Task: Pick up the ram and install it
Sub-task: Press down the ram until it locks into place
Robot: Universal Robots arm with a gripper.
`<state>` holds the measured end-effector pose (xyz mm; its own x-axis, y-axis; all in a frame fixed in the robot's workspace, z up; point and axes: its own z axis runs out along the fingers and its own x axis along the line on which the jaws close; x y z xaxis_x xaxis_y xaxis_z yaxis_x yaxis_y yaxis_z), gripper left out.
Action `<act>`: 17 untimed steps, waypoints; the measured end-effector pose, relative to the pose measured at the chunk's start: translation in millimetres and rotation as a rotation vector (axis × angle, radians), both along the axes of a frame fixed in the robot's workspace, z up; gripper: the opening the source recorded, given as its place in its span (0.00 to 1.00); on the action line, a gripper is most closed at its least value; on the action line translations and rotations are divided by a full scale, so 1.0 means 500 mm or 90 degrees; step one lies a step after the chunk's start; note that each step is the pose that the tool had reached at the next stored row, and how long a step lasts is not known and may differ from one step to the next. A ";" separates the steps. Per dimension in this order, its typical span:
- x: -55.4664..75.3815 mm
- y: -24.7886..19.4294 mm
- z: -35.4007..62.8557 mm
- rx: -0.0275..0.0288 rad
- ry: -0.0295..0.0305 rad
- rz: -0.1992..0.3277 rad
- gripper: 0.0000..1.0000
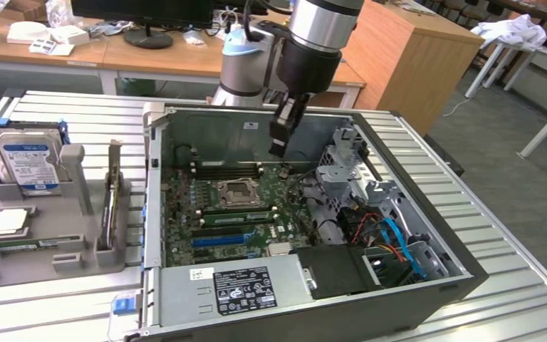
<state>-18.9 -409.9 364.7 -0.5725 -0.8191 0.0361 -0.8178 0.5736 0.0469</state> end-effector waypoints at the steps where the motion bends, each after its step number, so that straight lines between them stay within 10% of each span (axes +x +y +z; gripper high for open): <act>1: 0.000 0.0000 0.000 0.0001 0.0000 -0.012 0.10; 17: 0.000 0.0000 -0.003 0.0000 -0.0003 -0.165 0.10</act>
